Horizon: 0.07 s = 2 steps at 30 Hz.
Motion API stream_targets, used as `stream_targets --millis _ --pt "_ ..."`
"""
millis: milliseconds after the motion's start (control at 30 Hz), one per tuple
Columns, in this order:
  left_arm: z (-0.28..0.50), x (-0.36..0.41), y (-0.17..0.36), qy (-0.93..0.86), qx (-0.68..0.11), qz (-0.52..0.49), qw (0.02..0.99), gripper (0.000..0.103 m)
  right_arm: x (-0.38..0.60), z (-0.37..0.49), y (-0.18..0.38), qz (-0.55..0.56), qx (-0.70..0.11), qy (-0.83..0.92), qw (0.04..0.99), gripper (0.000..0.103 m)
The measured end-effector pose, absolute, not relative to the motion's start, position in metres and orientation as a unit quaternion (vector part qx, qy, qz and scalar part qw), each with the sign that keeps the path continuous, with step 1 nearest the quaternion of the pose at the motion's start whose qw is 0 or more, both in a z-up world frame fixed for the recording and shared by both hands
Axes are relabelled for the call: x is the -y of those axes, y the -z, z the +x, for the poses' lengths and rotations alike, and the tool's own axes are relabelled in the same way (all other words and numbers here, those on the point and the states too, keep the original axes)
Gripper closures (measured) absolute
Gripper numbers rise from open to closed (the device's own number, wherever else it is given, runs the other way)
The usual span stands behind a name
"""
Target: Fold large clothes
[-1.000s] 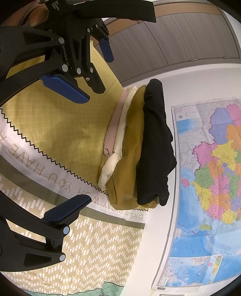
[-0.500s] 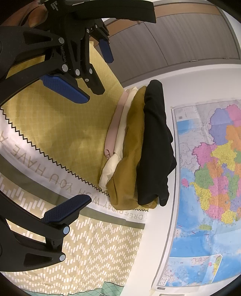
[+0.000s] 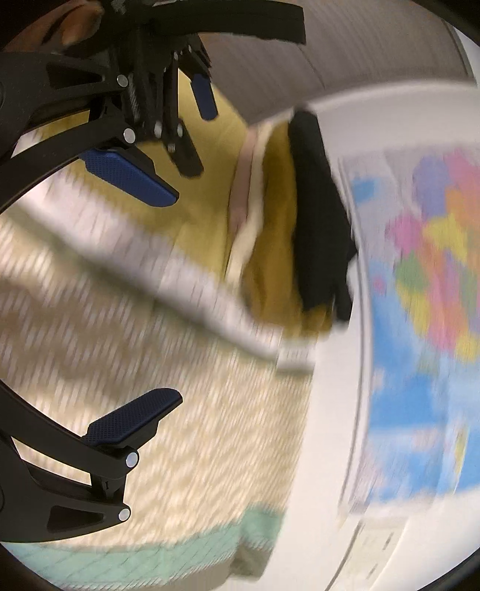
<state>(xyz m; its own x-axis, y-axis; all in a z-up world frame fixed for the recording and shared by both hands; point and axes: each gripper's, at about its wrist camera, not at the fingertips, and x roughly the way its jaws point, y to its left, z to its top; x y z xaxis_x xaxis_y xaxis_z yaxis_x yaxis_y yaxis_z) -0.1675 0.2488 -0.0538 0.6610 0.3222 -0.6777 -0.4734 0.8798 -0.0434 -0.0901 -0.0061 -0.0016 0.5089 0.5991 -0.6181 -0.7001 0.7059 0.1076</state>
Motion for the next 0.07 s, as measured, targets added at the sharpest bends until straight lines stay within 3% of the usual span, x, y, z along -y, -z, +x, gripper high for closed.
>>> stream_targets --millis 67 --pt "-0.142 -0.232 0.062 -0.18 -0.366 -0.121 0.905 0.007 0.032 -0.073 0.01 -0.097 -0.343 -0.315 0.88 0.006"
